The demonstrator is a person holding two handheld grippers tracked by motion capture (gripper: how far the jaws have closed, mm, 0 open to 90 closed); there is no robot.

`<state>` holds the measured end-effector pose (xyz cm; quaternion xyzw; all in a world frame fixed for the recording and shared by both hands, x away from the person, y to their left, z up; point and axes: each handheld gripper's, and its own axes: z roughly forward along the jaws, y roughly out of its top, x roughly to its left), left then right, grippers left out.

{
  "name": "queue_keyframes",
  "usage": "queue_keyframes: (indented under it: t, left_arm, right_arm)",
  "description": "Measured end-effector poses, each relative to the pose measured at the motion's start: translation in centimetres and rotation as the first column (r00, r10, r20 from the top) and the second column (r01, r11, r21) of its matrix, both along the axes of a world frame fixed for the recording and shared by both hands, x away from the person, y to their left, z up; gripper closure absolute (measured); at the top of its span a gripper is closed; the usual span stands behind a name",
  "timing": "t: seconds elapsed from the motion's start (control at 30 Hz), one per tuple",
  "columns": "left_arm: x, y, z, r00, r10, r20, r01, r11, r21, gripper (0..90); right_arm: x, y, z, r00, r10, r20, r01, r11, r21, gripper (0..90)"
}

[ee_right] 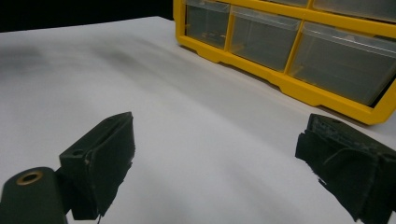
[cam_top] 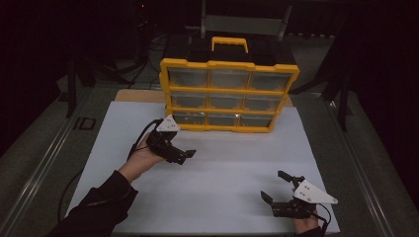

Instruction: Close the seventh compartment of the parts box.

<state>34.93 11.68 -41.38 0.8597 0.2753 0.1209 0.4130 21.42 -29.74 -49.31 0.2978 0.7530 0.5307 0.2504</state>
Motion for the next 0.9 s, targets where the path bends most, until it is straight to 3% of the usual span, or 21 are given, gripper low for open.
queue_keyframes:
  t: [0.17,0.47,0.9]
  left_arm:
    - [-0.8,0.7,-0.1,0.9998,0.008,0.019,-0.009,0.9998,0.017,0.0]
    - [-2.1,2.1,-0.1,0.9997,0.012,0.021,-0.012,0.9999,0.008,0.0]
    - [-4.1,4.1,-1.0,0.9988,0.043,0.022,-0.042,0.9986,-0.033,0.0]
  right_arm:
    - [-0.1,0.0,0.1,1.0,0.0,0.003,0.0,1.0,-0.001,9.2]
    - [-0.1,0.0,0.1,1.0,0.0,0.003,0.0,1.0,0.0,9.2]
    - [-0.1,0.0,0.1,1.0,0.0,0.006,0.0,1.0,0.001,9.2]
